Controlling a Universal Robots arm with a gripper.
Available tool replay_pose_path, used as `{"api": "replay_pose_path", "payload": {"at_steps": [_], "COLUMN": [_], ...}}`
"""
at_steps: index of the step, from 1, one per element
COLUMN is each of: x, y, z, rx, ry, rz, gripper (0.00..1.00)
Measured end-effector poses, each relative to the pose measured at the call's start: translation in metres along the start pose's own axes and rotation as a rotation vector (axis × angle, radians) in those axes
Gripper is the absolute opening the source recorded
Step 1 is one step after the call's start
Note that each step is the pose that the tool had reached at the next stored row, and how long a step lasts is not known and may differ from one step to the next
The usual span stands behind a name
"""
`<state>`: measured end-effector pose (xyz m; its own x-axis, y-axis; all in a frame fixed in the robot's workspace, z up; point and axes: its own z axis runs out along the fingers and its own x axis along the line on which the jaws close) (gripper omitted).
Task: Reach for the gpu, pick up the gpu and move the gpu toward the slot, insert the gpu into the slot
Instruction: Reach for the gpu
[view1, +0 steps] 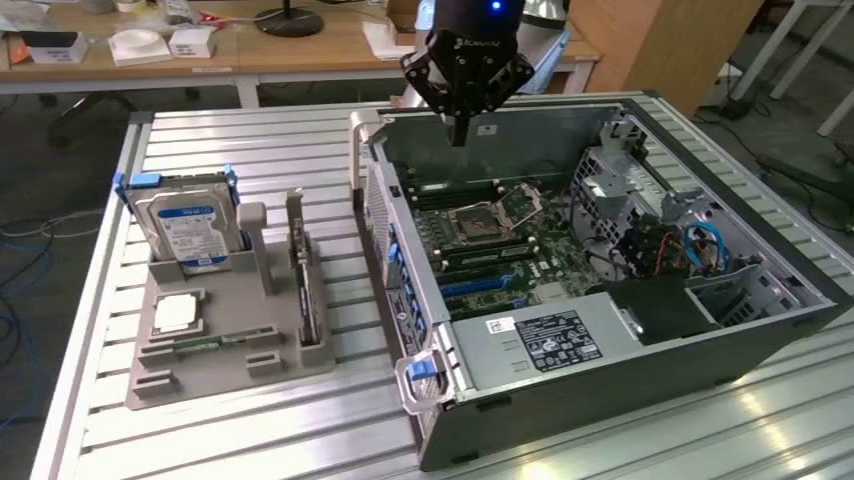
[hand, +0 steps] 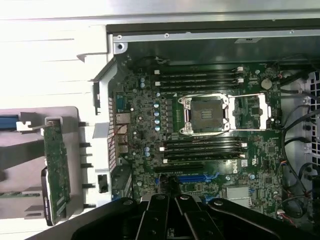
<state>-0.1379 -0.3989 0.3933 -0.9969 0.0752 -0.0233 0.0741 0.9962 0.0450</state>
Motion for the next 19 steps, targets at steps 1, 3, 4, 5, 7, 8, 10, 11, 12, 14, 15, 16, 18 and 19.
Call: {"api": "replay_pose_path", "payload": {"at_steps": [1, 3, 4, 5, 7, 8, 10, 11, 12, 14, 15, 16, 18, 19], "x": [0.003, 0.01, 0.014, 0.017, 0.024, 0.028, 0.035, 0.038, 0.042, 0.05, 0.054, 0.057, 0.063, 0.067], "y": [-0.0003, -0.0008, -0.001, -0.0013, -0.0018, -0.002, -0.0026, -0.0029, -0.0031, -0.0037, -0.004, -0.0042, -0.0047, -0.005], "z": [-0.0001, -0.0002, -0.0003, -0.0004, -0.0006, -0.0007, -0.0009, -0.001, -0.0011, -0.0013, -0.0014, -0.0015, -0.0016, -0.0018], "rx": [0.0, 0.0, 0.0, 0.0, -0.0001, 0.0, 0.0, 0.0, -0.0001, -0.0001, -0.0001, 0.0, 0.0, 0.0001], "ry": [0.0, -0.0001, -0.0001, 0.0, 0.0, 0.0, 0.0, 0.0, 0.0, 0.0, -0.0001, 0.0, 0.0, 0.0], "rz": [0.0, 0.0, 0.0, 0.0, 0.0, 0.0, 0.0, 0.0, 0.0, 0.0, 0.0, 0.0, 0.0, 0.0], "gripper": [0.1, 0.1, 0.1, 0.1, 0.1, 0.1, 0.1, 0.1, 0.1, 0.1, 0.1, 0.1, 0.1, 0.1]}}
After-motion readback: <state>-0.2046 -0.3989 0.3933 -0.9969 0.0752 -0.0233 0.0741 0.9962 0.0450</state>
